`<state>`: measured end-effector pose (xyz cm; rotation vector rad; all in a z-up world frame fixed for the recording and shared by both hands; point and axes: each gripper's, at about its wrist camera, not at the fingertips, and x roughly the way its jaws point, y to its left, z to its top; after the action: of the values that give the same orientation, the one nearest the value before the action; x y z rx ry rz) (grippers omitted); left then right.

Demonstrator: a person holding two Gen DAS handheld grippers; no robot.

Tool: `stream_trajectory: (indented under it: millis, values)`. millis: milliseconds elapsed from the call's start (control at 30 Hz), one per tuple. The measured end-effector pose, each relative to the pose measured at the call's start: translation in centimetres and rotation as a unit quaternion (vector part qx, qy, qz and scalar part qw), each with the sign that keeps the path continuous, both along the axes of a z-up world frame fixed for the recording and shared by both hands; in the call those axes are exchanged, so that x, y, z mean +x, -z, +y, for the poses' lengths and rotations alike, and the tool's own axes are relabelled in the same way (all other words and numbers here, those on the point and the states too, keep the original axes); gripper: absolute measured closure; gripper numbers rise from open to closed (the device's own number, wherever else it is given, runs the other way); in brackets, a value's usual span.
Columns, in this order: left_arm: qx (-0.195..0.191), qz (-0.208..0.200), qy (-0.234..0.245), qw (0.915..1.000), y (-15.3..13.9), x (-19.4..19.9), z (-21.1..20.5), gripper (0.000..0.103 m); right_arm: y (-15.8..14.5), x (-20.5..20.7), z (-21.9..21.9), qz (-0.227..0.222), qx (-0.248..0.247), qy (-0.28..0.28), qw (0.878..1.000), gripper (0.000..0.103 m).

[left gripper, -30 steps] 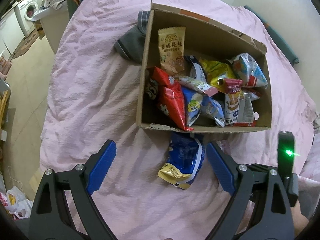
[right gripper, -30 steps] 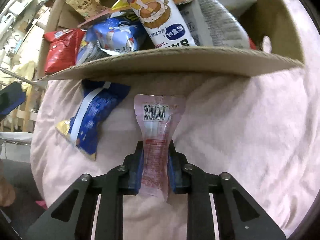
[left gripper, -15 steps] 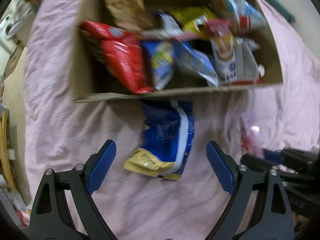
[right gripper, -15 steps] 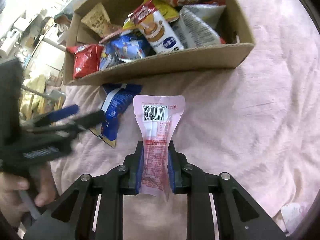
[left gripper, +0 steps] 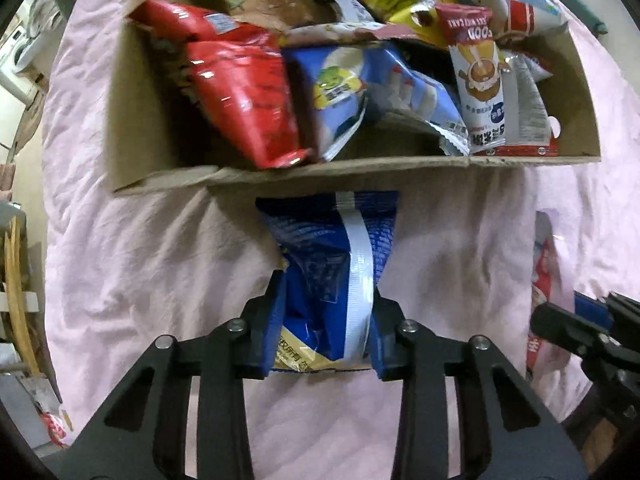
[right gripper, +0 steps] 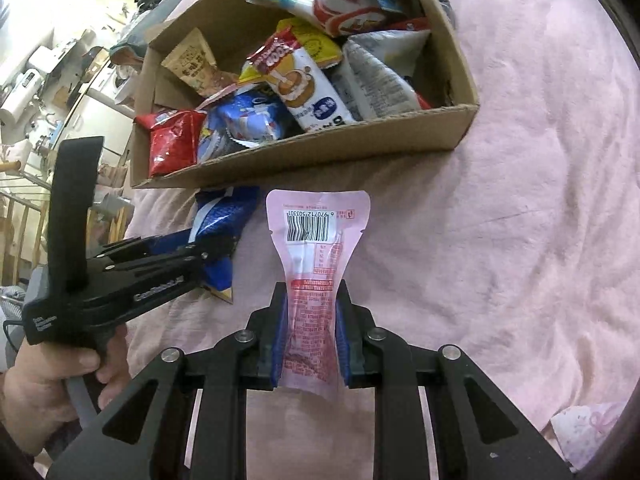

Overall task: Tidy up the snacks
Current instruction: 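Grasp the pink packet with the right tool while the left tool grasps the blue bag, then lift and carry the blue bag and pink packet over the box with both tools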

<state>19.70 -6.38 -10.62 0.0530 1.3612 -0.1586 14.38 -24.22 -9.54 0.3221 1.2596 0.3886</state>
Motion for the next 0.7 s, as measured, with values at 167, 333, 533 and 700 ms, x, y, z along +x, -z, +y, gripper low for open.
stream_trajectory:
  millis: [167,333,533,700]
  values:
    - [-0.004,-0.006,-0.019,0.9998,-1.1,-1.8,2.2,0.076,-0.2,0.0,0.9,-0.007,0.0,-0.013,1.0,0.081]
    - [-0.02,-0.032,-0.061,0.9974,-2.9,-4.8,4.3,0.077,-1.0,0.1,1.7,-0.015,0.012,-0.024,1.0,0.081]
    - [-0.026,-0.073,-0.091,0.9928,-6.6,-7.2,5.5,0.078,-2.4,-0.4,2.4,-0.033,0.024,-0.041,0.998,0.081]
    - [-0.02,-0.109,-0.101,0.9887,-9.7,-7.6,6.4,0.078,-4.5,-1.1,2.3,-0.067,0.046,-0.048,0.996,0.081]
